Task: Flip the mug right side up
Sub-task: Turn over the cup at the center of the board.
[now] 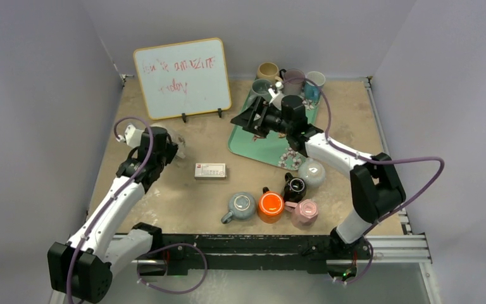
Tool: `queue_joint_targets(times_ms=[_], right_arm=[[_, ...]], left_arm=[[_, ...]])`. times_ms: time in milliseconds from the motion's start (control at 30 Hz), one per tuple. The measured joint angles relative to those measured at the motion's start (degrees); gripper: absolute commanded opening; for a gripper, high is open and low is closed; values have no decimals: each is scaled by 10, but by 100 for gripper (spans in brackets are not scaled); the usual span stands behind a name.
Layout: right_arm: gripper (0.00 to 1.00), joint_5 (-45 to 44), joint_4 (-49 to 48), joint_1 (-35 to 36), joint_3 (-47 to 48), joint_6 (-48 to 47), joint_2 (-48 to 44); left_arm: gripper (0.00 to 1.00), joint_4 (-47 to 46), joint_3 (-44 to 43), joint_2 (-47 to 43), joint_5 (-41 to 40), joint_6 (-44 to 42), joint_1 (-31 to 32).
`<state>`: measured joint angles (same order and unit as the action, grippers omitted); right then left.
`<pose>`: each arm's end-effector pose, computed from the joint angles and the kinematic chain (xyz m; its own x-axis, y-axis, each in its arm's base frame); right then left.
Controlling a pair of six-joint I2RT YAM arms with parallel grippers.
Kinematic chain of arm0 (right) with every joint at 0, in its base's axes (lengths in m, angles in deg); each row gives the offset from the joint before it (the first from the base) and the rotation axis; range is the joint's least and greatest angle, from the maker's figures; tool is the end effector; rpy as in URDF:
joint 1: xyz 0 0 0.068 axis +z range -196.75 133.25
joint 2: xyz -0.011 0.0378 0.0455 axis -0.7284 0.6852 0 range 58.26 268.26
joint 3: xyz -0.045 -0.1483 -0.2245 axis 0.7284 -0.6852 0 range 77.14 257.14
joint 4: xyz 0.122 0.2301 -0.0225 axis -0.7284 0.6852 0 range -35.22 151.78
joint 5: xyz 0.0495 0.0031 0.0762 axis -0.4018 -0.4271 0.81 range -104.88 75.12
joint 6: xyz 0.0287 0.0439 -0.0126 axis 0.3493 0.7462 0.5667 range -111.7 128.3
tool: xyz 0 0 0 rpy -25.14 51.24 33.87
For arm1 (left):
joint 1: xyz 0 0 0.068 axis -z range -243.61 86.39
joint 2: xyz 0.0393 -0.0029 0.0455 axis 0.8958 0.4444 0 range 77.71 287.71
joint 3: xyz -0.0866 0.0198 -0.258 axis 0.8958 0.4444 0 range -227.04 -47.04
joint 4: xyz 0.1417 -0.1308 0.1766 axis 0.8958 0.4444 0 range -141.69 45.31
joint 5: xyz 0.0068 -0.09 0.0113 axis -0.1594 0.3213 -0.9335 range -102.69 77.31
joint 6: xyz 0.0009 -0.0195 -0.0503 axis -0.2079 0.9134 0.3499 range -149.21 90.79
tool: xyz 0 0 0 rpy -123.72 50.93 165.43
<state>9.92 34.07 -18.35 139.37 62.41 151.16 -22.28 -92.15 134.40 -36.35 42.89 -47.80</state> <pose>0.3266 0.1936 0.2854 -0.7334 0.4395 -0.5187 -0.3429 0.4196 0.8404 0.2037 -0.0428 0.2738 -0.1542 -0.8622 -0.4826 -0.6134 0.4664 -0.6374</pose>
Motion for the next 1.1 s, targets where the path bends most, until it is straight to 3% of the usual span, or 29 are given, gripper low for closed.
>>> queue_joint_targets(times_ms=[233,733,1100], right_arm=[[91,32,-19,55,22,18,17],[83,49,-98,103,37,67,47],[79,47,-115,111,37,62,64]], left_arm=[[0,-128,50,-38,66,-45,0],[0,-412,134,-67,188,-82,0],[0,-478,138,-40,238,-67,0]])
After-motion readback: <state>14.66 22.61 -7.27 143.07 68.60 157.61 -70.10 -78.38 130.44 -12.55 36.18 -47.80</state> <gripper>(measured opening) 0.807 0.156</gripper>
